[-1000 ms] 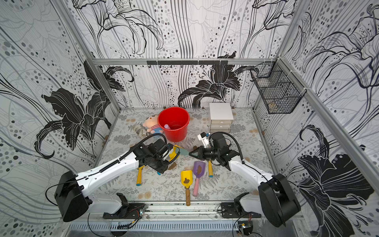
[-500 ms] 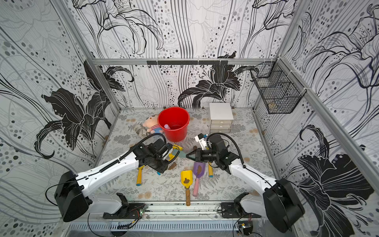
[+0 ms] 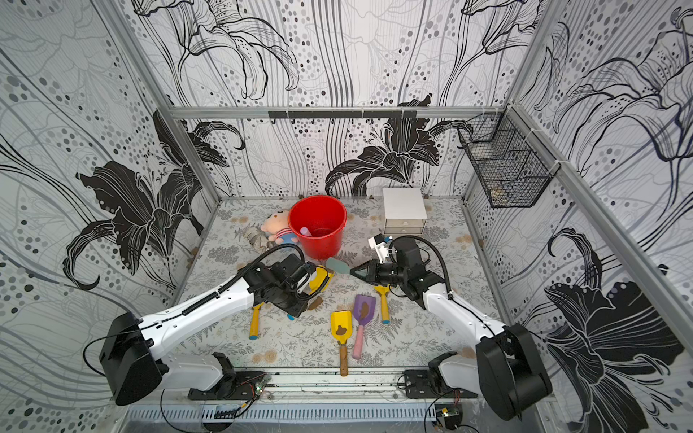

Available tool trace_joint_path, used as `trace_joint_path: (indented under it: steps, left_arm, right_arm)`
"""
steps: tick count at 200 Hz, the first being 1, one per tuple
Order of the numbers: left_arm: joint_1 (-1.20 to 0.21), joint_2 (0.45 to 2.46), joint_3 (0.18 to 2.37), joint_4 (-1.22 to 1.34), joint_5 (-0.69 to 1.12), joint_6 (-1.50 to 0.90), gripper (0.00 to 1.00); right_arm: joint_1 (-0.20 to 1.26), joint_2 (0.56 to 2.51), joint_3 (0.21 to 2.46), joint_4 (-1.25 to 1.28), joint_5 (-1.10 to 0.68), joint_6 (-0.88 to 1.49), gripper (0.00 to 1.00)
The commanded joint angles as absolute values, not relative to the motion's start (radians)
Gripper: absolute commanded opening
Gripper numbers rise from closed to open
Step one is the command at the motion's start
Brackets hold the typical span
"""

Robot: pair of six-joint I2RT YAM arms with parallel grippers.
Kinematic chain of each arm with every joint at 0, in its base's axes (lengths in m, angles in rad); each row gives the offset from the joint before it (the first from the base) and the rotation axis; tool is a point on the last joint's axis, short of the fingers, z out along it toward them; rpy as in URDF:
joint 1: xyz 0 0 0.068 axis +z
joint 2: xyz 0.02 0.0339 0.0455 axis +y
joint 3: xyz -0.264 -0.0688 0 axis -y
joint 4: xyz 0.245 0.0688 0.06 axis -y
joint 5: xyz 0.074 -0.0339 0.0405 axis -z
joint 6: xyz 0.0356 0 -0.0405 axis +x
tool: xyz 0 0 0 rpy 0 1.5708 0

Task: Brush the soil off the hand trowel and place it into the bucket
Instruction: Brush off the soil from the hand trowel.

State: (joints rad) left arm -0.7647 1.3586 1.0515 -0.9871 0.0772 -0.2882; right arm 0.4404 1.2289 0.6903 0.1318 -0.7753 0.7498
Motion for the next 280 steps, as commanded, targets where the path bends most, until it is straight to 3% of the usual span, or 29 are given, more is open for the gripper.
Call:
trace_joint_path:
  steps: [1,69,112,164,221,280]
  left_arm:
    - [-0.757,1.361,1.06,-0.957,0.078,-0.293,0.0]
    - [-0.757,1.35,1.048,-0.958,0.086,-0.301,0.0]
    - [-0.755,1.346,1.043,-0.96,0.083,-0.304,0.0]
    - [-0.755,1.361,1.052,-0.96,0.088,-0.301,0.0]
    - [-0.755,1.361,1.055,-0.96,0.095,-0.3,0.0]
    - [-0.756,1.356,1.042,-0.961,0.103,-0.302,0.0]
  right_arm:
    - [0.488,1.21,0.658,0.154,-0.767,0.778,0.0]
    - [0.51,1.34,0.703,0.171,-0.772,0.732,0.0]
    - [0.383,1.238,0.718,0.057,-0.797,0.677,0.0]
    - [0.438,1.158,0.645,0.117,-0.759,0.758,0.0]
    - [0.592,1.306,0.675,0.234,-0.732,0.796,0.0]
    - [0.505,1.394,0.732,0.203,-0.77,0.732,0.0]
